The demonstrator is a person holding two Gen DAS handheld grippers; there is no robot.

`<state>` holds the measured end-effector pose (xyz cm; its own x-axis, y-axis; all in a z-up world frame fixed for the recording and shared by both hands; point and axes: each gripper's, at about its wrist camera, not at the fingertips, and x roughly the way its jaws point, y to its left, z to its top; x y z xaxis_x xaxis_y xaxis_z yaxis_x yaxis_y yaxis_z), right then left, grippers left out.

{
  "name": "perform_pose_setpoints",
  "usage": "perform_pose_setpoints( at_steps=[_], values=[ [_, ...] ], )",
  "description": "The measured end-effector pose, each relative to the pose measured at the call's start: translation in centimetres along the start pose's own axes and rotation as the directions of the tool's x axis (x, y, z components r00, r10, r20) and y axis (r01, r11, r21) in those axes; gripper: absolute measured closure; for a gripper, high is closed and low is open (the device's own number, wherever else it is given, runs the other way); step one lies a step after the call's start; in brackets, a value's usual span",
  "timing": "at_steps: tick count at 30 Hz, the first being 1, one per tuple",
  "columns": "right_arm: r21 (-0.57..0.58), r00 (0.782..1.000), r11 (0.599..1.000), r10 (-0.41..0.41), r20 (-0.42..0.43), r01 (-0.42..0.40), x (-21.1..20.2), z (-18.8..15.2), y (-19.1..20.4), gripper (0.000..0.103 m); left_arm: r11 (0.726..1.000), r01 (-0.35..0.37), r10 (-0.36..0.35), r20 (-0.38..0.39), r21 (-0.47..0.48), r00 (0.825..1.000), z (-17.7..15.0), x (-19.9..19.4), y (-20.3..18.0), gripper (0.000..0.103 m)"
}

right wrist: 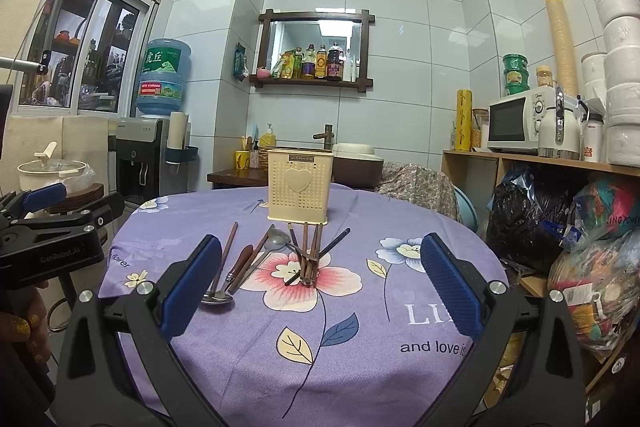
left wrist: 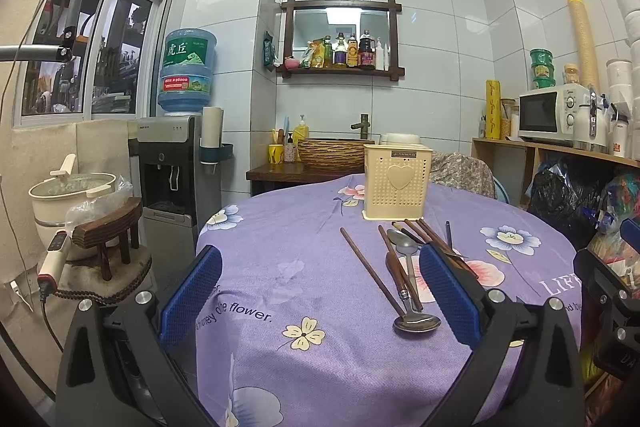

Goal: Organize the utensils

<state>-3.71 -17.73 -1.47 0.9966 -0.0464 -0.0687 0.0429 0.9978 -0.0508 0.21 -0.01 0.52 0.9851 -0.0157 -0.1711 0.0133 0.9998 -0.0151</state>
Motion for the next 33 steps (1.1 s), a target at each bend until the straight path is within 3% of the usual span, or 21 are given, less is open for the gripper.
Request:
perform_pose_setpoints(
  at_steps=[33],
  values=[
    [-0.002, 1.0, 1.0, 0.007, -0.006, -0.007, 0.27, 0.19, 0.29, 0.005, 1.0, -0.006, 0.006, -0.002, 0.0, 1.0, -0.26, 0.06, 0.22, 0.005]
  ],
)
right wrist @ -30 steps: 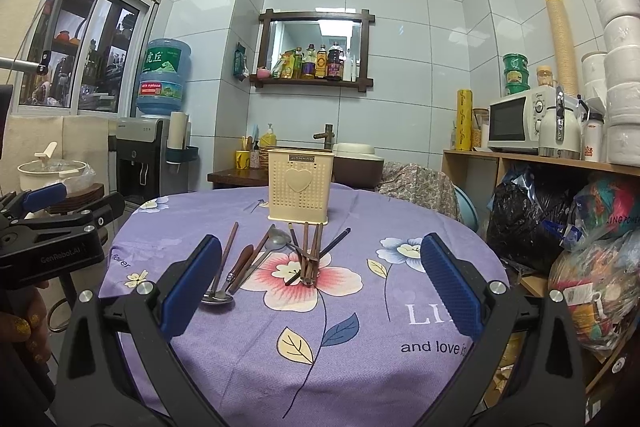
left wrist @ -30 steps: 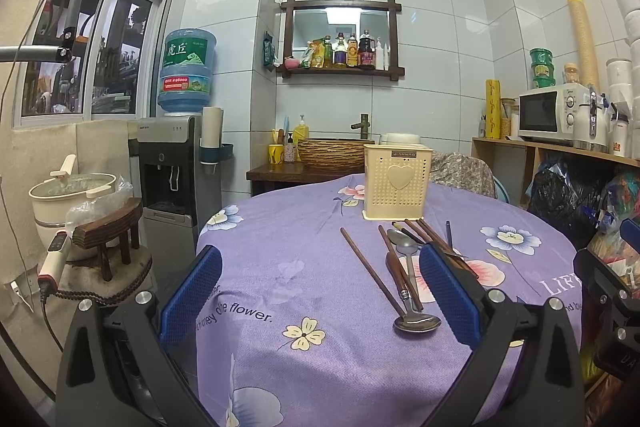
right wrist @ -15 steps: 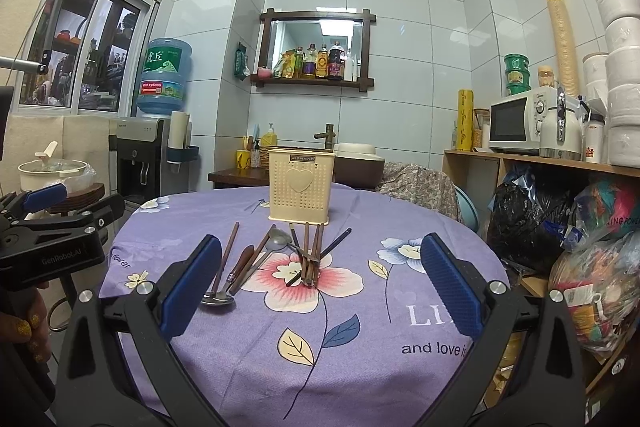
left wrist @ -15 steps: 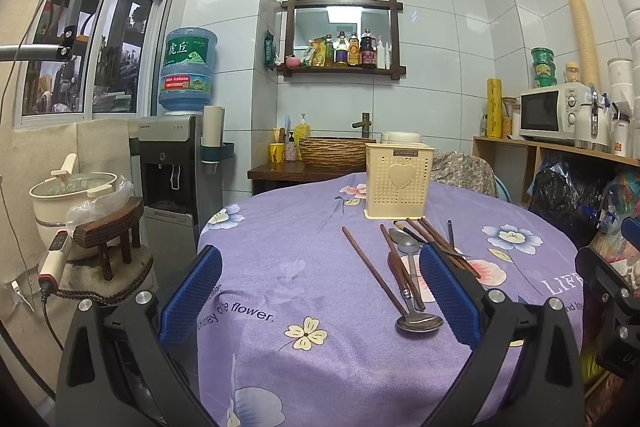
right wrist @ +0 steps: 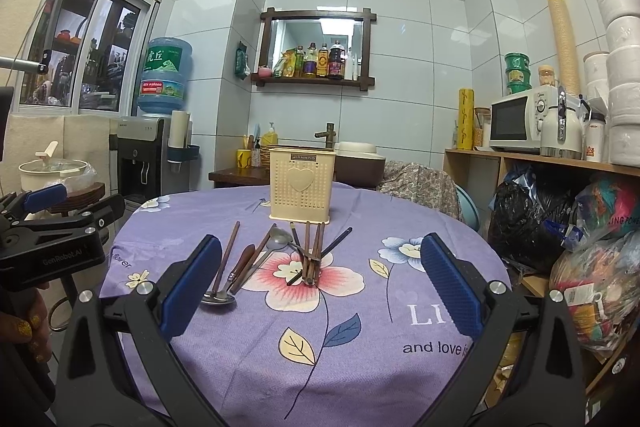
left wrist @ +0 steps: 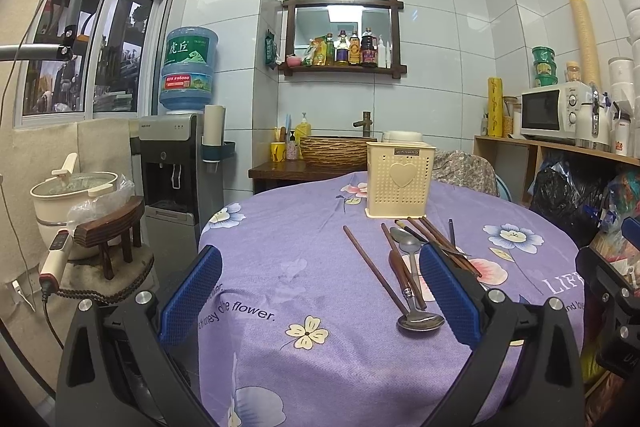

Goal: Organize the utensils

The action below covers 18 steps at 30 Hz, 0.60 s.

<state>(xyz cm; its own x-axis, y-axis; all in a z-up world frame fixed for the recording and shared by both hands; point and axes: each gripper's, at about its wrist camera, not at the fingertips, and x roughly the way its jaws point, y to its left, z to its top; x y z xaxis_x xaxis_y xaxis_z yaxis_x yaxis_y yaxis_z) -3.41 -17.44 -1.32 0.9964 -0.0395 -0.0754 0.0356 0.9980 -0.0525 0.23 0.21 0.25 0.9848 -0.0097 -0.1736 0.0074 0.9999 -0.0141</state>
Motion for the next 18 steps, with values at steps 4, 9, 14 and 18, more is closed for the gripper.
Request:
perform_pose_setpoints(
  at_steps=[4, 9, 14, 18],
  values=[
    [0.0, 1.0, 1.0, -0.002, -0.003, 0.002, 0.12, -0.01, -0.04, 0.005, 1.0, -0.002, 0.002, 0.001, -0.001, 1.0, 0.0, 0.0, 0.1, 0.005],
    [0.004, 1.0, 1.0, -0.006, -0.003, 0.006, 0.13, -0.24, -0.16, 0.005, 1.0, 0.0, 0.0, 0.002, 0.0, 1.0, -0.2, 0.02, 0.3, 0.005],
    [0.006, 1.0, 1.0, -0.007, -0.005, 0.007, 0.15, -0.37, -0.21, 0.005, 1.0, 0.0, 0.0, 0.001, -0.001, 1.0, -0.34, -0.01, 0.6, 0.005],
    [0.008, 1.0, 1.0, -0.012, -0.017, 0.012, 0.48, -0.53, -0.28, 0.005, 1.0, -0.004, 0.004, -0.006, 0.001, 1.0, -0.53, 0.32, 0.78, 0.005]
  ],
)
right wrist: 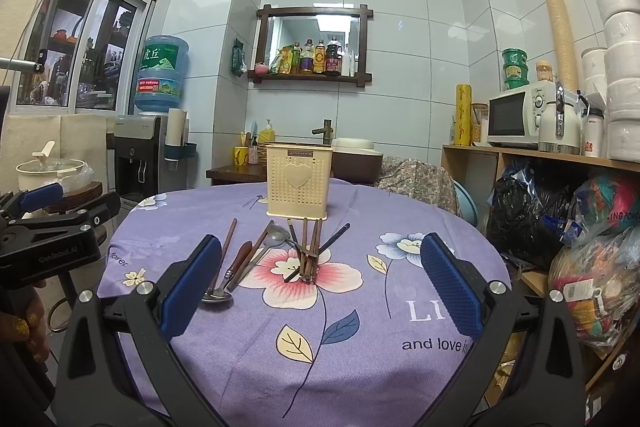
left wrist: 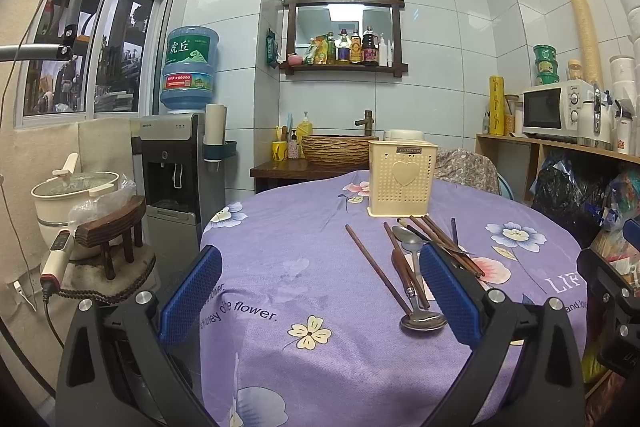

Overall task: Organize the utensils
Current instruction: 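Lower the left tool and grasp a single wooden chopstick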

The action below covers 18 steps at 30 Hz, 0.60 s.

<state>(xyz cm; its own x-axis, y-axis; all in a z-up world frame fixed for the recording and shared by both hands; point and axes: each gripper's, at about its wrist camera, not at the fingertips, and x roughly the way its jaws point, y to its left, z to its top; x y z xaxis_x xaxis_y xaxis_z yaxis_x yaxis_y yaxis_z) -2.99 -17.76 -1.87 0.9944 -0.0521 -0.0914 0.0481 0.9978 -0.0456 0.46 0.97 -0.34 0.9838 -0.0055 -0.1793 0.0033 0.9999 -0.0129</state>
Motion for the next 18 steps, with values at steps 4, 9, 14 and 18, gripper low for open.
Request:
perform_pose_setpoints(
  at_steps=[4, 9, 14, 18],
  values=[
    [-0.031, 0.999, 0.999, -0.027, -0.032, 0.026, 1.0, -0.1, 0.1, 0.005, 1.0, -0.007, 0.006, -0.04, -0.021, 0.999, -0.3, 0.7, 0.5, 0.005],
    [-0.039, 0.986, 0.999, -0.018, -0.163, 0.012, 5.1, 0.5, -0.8, 0.005, 0.999, 0.008, -0.018, -0.237, -0.041, 0.971, -0.1, 4.7, 1.5, 0.005],
    [-0.034, 0.956, 0.996, 0.071, -0.285, -0.084, 11.8, 2.3, -2.0, 0.005, 0.998, 0.059, -0.066, -0.408, -0.03, 0.911, 1.2, 11.0, 2.6, 0.005],
    [-0.011, 0.901, 0.983, 0.165, -0.401, -0.185, 18.1, 3.4, -2.4, 0.005, 0.988, 0.131, -0.153, -0.513, -0.08, 0.845, 2.7, 16.6, 2.7, 0.02]
  ],
)
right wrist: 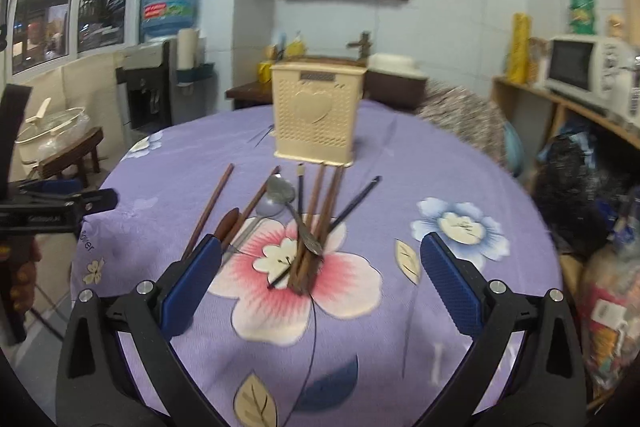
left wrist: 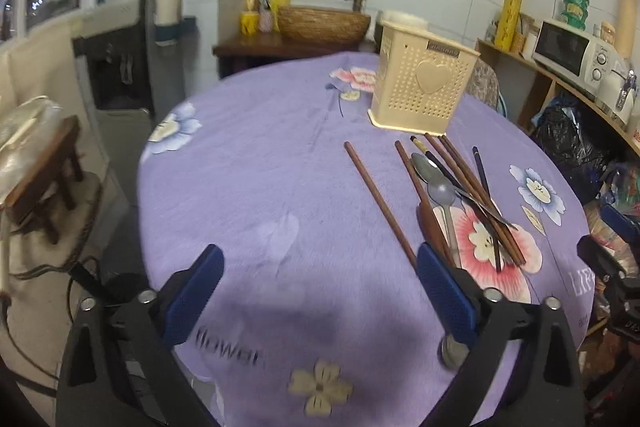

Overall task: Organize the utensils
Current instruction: 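Lower the left tool and grasp a single wooden chopstick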

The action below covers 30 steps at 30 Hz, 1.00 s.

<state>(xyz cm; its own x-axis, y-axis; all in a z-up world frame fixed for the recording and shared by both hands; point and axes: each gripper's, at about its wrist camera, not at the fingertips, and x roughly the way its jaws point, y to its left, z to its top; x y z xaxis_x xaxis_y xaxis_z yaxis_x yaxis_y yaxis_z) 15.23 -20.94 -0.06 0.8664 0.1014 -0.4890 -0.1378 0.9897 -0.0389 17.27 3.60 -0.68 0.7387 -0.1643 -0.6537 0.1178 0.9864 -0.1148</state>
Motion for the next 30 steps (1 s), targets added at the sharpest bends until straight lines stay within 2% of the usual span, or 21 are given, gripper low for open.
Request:
perform_pose_setpoints(
  at_steps=[3, 6, 7, 8, 10, 12, 14, 16, 18, 24, 30],
  values=[
    [0.022, 0.998, 1.0, -0.018, -0.06, 0.02, 3.6, 1.7, -1.7, 0.009, 0.999, 0.047, -0.046, -0.055, 0.021, 0.997, 2.0, 2.3, -0.6, 0.029],
    [0.097, 0.989, 0.995, 0.002, -0.145, 0.012, 7.4, 2.7, -3.8, 0.023, 0.996, 0.089, -0.089, -0.132, -0.006, 0.987, 3.4, 4.8, -0.8, 0.045],
    [0.131, 0.983, 0.991, 0.017, -0.182, 0.008, 8.8, 2.9, -4.6, 0.033, 0.995, 0.102, -0.102, -0.148, -0.011, 0.984, 3.8, 5.4, -0.8, 0.047],
    [0.158, 0.978, 0.987, 0.027, -0.206, 0.006, 9.8, 3.1, -5.3, 0.041, 0.995, 0.096, -0.095, -0.159, -0.001, 0.983, 4.1, 6.0, -1.1, 0.05],
    [0.205, 0.967, 0.978, 0.029, -0.253, 0.025, 12.1, 3.6, -6.6, 0.049, 0.996, 0.083, -0.078, -0.186, 0.021, 0.979, 4.8, 7.2, -1.6, 0.054],
    [0.245, 0.957, 0.969, 0.037, -0.289, 0.037, 14.2, 4.1, -7.4, 0.057, 0.995, 0.103, -0.102, -0.227, -0.01, 0.968, 5.5, 8.6, -1.4, 0.064],
    [0.312, 0.943, 0.949, 0.067, -0.326, 0.041, 16.3, 4.6, -8.3, 0.067, 0.991, 0.121, -0.133, -0.268, -0.059, 0.954, 6.1, 9.8, -1.1, 0.068],
    [0.349, 0.932, 0.936, 0.082, -0.353, 0.049, 18.1, 5.2, -8.5, 0.069, 0.99, 0.113, -0.134, -0.292, -0.088, 0.947, 6.5, 10.8, -1.0, 0.073],
    [0.351, 0.928, 0.932, 0.051, -0.369, 0.088, 19.4, 5.6, -8.4, 0.071, 0.99, 0.109, -0.132, -0.306, -0.094, 0.943, 6.9, 11.6, -1.2, 0.075],
    [0.371, 0.914, 0.916, 0.01, -0.406, 0.155, 22.4, 5.5, -8.3, 0.077, 0.989, 0.085, -0.121, -0.318, -0.125, 0.94, 7.1, 12.5, -1.6, 0.078],
    [0.348, 0.905, 0.915, -0.042, -0.424, 0.206, 23.1, 4.6, -7.5, 0.079, 0.993, 0.043, -0.074, -0.299, -0.11, 0.951, 6.9, 13.1, -2.7, 0.078]
  ],
)
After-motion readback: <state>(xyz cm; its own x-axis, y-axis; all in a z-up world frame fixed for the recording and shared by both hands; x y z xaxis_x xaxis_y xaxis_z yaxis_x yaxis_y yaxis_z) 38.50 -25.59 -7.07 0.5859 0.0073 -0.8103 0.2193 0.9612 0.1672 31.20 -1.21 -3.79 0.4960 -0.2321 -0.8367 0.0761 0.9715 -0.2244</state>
